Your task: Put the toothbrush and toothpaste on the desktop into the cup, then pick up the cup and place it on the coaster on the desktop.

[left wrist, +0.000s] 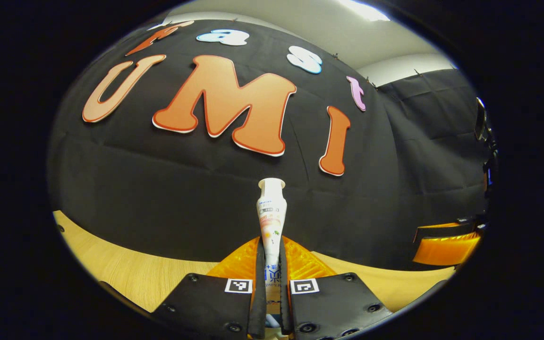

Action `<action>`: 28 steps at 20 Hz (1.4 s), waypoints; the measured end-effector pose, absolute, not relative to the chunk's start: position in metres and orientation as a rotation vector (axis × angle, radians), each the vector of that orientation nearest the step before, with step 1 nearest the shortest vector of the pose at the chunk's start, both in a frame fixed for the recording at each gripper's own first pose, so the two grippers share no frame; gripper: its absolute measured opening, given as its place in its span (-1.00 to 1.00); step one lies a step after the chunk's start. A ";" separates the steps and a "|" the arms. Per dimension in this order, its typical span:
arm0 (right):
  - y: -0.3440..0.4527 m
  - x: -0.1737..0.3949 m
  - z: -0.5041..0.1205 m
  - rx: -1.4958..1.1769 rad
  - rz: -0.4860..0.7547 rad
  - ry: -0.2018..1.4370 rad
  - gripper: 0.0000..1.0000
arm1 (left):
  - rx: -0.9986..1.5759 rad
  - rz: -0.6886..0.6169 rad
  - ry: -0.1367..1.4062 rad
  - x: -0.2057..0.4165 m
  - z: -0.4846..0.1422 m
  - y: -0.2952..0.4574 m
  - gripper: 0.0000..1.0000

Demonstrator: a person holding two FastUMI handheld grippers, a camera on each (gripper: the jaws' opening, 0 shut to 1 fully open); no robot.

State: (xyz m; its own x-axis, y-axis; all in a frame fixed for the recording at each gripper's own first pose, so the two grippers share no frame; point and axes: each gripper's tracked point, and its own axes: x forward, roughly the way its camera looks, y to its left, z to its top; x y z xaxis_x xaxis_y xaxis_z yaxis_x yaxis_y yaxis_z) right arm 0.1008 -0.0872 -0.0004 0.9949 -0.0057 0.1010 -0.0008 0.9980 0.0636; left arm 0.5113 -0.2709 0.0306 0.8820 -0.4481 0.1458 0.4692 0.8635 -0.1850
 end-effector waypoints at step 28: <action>-0.081 0.081 -0.003 0.028 -0.053 -0.029 0.83 | -0.098 -0.497 -0.001 0.460 0.017 -0.265 0.06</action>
